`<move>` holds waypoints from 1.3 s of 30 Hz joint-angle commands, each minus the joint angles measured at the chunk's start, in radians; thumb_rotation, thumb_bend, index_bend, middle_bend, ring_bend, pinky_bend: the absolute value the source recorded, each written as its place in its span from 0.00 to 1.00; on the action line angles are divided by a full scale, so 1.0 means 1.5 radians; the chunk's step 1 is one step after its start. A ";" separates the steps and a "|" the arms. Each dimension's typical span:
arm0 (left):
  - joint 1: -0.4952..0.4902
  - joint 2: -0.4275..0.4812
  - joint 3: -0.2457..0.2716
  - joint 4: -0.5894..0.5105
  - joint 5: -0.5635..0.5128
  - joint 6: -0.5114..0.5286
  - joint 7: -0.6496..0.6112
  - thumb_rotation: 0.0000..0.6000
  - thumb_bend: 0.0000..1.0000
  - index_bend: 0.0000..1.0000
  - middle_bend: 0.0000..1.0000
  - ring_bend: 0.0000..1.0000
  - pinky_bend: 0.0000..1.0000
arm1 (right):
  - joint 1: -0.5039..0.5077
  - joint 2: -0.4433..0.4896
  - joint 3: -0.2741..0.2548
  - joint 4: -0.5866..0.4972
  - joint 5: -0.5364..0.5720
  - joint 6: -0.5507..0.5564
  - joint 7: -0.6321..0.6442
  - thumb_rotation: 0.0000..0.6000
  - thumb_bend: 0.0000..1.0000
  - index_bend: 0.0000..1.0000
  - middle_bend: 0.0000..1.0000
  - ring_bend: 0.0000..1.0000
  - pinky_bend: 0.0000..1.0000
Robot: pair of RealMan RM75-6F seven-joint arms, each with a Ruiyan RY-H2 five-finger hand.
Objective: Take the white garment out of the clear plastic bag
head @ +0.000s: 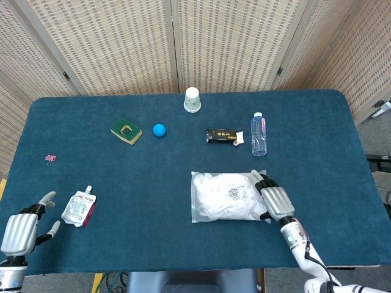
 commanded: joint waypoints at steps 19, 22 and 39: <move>0.000 -0.011 0.008 0.007 0.001 -0.012 0.000 1.00 0.31 0.20 0.37 0.43 0.50 | 0.088 -0.063 0.007 0.086 0.004 -0.071 0.036 1.00 0.58 0.35 0.52 0.44 0.55; -0.001 -0.010 0.008 0.003 0.001 -0.014 0.003 1.00 0.31 0.21 0.38 0.44 0.50 | 0.094 -0.071 0.003 0.097 -0.015 -0.064 0.038 1.00 0.64 0.42 0.58 0.50 0.61; -0.008 -0.008 -0.001 -0.008 0.008 -0.008 0.008 1.00 0.30 0.25 0.41 0.46 0.67 | 0.072 -0.078 -0.020 0.164 -0.199 0.104 0.202 1.00 0.72 0.60 0.73 0.64 0.74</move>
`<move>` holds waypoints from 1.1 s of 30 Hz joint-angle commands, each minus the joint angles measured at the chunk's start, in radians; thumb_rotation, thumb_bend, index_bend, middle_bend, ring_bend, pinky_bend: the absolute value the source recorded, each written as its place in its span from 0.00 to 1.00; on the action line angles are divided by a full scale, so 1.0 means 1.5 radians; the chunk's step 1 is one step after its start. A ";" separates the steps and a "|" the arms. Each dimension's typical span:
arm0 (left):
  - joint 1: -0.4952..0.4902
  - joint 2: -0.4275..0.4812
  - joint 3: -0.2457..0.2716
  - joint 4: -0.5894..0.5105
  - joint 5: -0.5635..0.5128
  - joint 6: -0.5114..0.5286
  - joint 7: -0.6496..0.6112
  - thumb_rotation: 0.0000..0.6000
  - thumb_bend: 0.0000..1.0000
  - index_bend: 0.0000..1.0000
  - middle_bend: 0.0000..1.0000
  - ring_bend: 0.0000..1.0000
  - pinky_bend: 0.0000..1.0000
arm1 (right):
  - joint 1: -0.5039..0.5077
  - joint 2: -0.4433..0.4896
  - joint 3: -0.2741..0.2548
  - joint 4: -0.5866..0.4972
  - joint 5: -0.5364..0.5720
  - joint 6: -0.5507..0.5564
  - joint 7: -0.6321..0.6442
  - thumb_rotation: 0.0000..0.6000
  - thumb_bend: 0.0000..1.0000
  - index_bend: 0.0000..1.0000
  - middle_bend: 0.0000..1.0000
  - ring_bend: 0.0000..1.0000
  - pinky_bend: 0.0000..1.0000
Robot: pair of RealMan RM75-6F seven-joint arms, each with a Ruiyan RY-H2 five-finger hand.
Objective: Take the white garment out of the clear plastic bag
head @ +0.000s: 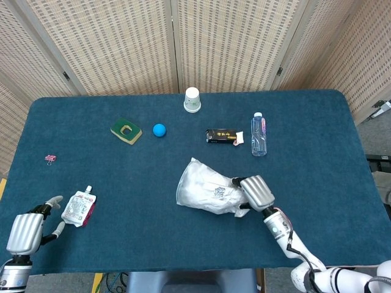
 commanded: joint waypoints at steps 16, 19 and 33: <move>-0.052 0.004 -0.042 -0.054 0.053 0.022 0.056 1.00 0.30 0.30 0.67 0.66 0.87 | -0.018 -0.033 0.006 0.051 -0.146 0.217 0.117 1.00 0.74 0.60 0.73 0.64 0.74; -0.074 -0.015 -0.054 -0.048 0.072 0.023 0.062 1.00 0.29 0.31 0.73 0.71 0.92 | -0.015 -0.044 0.004 0.057 -0.173 0.246 0.119 1.00 0.74 0.60 0.73 0.64 0.74; -0.152 -0.022 -0.087 -0.158 0.107 -0.016 0.113 1.00 0.23 0.28 0.89 0.84 1.00 | 0.007 -0.072 -0.007 0.071 -0.220 0.275 0.122 1.00 0.74 0.60 0.73 0.64 0.74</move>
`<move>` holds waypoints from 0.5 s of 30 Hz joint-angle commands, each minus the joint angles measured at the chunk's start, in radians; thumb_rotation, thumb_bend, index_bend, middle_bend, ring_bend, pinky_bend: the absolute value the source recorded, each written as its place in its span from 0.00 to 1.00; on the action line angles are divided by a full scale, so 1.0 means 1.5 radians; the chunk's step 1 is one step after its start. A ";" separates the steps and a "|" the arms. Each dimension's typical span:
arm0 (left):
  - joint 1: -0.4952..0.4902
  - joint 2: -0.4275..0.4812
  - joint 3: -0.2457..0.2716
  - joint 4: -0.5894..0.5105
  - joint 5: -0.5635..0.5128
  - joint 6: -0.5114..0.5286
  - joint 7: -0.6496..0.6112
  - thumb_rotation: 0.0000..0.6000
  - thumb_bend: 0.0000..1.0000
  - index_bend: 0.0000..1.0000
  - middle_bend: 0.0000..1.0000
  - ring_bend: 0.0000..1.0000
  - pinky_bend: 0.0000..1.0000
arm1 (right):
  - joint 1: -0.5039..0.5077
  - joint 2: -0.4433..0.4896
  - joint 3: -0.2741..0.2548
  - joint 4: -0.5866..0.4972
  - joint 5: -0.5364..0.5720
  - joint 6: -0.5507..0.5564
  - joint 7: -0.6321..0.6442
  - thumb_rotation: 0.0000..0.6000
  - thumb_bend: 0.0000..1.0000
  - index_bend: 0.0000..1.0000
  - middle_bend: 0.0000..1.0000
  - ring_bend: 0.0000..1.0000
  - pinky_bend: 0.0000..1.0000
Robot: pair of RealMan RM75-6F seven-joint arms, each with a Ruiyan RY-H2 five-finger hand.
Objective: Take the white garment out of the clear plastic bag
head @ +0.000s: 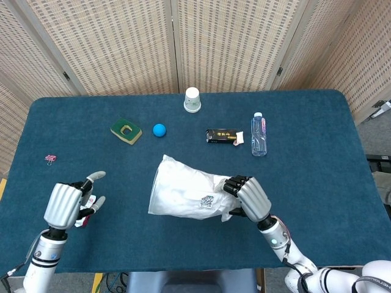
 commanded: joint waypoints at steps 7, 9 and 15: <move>-0.045 0.011 0.006 -0.092 0.013 -0.062 0.020 1.00 0.13 0.34 0.99 0.90 1.00 | 0.013 -0.006 0.001 0.004 -0.011 0.008 0.003 1.00 0.74 0.60 0.73 0.64 0.74; -0.053 0.022 0.012 -0.119 0.002 -0.091 0.032 1.00 0.08 0.35 1.00 0.91 1.00 | 0.014 -0.008 0.002 0.006 -0.013 0.014 0.006 1.00 0.74 0.60 0.73 0.64 0.74; -0.073 0.027 0.011 -0.170 -0.020 -0.128 0.058 1.00 0.04 0.35 1.00 0.91 1.00 | 0.015 -0.013 -0.001 0.012 -0.023 0.031 0.014 1.00 0.74 0.60 0.73 0.64 0.74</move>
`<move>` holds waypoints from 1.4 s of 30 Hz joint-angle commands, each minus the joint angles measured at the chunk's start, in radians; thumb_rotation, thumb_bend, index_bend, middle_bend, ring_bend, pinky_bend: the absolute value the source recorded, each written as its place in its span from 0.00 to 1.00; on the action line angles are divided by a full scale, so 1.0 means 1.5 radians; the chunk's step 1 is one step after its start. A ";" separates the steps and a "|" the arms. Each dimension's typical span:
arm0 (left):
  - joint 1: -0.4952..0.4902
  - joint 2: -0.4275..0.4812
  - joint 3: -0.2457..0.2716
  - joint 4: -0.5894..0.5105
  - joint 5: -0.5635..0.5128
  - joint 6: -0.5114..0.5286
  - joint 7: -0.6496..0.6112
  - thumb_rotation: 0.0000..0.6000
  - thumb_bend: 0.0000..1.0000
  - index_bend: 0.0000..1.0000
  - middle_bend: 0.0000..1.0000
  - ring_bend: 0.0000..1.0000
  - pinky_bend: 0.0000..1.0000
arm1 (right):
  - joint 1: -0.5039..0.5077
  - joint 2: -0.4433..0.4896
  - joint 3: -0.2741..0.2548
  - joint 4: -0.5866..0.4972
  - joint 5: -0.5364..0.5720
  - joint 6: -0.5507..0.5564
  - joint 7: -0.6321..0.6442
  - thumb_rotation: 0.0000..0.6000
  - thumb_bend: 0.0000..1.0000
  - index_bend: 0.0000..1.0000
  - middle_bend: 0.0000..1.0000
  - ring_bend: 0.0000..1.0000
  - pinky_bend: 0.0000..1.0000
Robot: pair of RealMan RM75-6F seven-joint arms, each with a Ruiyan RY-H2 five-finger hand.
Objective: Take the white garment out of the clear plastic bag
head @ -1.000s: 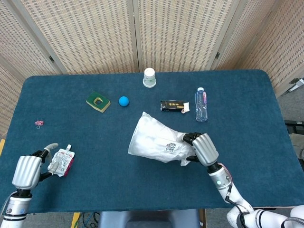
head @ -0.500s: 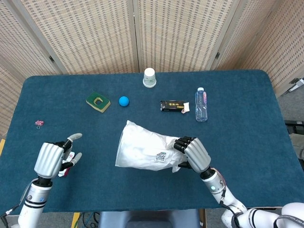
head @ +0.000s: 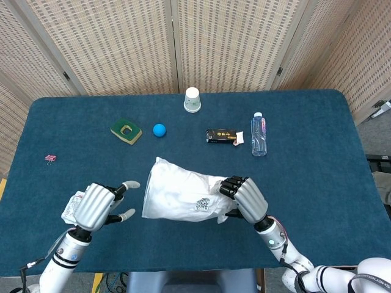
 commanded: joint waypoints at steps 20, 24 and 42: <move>-0.025 0.003 0.007 -0.075 0.006 -0.006 0.036 1.00 0.04 0.33 1.00 0.91 1.00 | 0.008 -0.010 -0.004 0.000 -0.008 0.015 -0.004 1.00 0.74 0.60 0.72 0.64 0.74; -0.036 -0.009 -0.004 -0.077 -0.006 -0.014 0.047 1.00 0.04 0.32 1.00 0.91 1.00 | 0.010 -0.010 -0.004 -0.001 -0.011 0.020 -0.003 1.00 0.74 0.60 0.72 0.64 0.74; -0.032 -0.025 -0.013 -0.031 0.000 0.030 0.045 1.00 0.04 0.32 1.00 0.91 1.00 | 0.005 -0.005 -0.011 -0.003 -0.014 0.034 0.004 1.00 0.74 0.60 0.72 0.64 0.74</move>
